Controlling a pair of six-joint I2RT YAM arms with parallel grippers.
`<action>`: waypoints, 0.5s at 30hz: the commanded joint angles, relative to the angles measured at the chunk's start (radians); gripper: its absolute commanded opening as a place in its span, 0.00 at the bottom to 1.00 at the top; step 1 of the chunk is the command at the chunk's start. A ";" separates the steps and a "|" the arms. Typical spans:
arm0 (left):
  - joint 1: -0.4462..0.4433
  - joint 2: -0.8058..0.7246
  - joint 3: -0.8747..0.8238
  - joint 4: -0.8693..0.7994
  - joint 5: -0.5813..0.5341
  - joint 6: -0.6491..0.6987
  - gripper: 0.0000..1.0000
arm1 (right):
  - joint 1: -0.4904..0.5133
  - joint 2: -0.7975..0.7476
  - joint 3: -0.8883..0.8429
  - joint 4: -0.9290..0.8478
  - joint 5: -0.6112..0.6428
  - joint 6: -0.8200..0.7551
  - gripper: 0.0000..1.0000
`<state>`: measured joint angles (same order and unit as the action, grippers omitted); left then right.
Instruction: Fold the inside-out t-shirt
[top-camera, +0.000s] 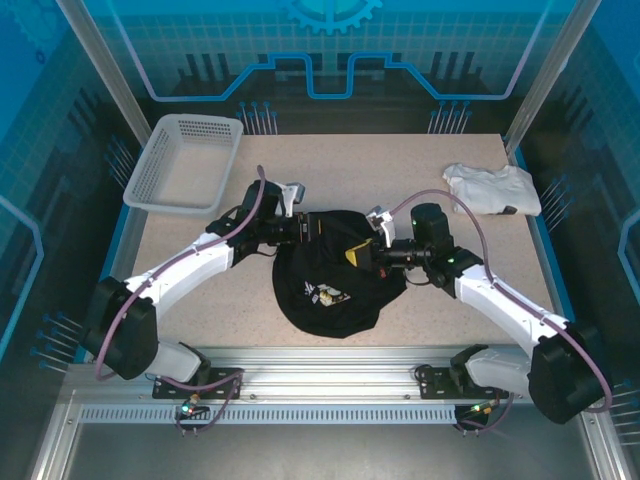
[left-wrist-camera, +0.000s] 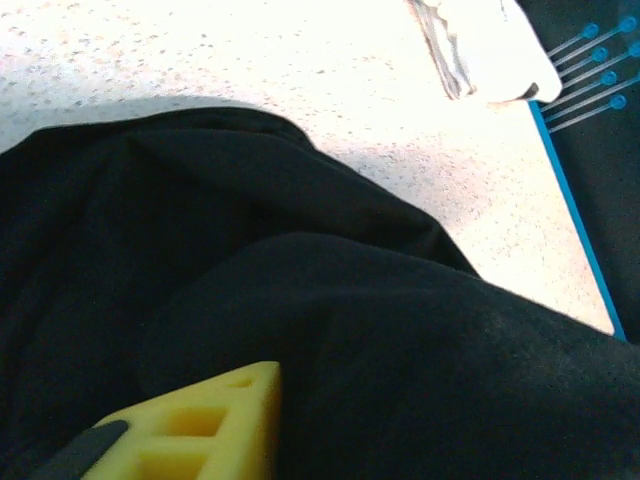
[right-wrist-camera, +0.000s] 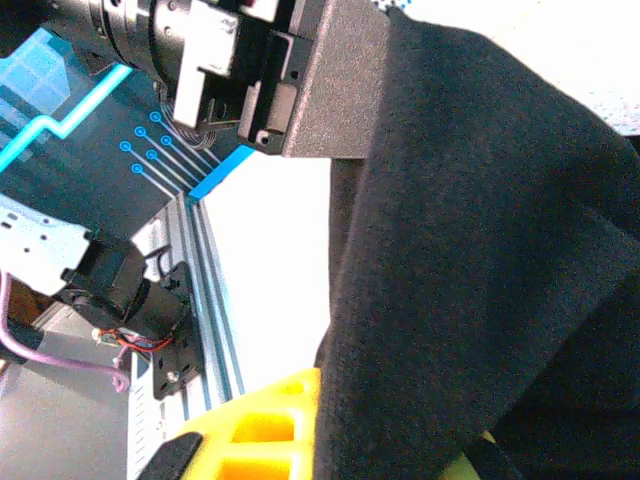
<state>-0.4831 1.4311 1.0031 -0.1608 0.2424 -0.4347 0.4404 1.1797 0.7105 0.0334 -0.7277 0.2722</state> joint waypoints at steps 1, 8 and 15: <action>0.003 -0.049 -0.037 -0.050 -0.067 0.038 0.44 | -0.014 0.023 0.030 0.051 -0.082 -0.015 0.00; -0.108 -0.220 -0.106 -0.133 -0.218 0.115 0.58 | -0.026 0.038 0.052 0.032 -0.080 -0.032 0.00; -0.189 -0.280 -0.109 -0.175 -0.262 0.103 0.56 | -0.040 0.031 0.058 0.016 -0.058 -0.030 0.00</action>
<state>-0.6506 1.1706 0.9062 -0.2848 0.0410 -0.3557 0.4152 1.2179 0.7361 0.0456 -0.7704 0.2569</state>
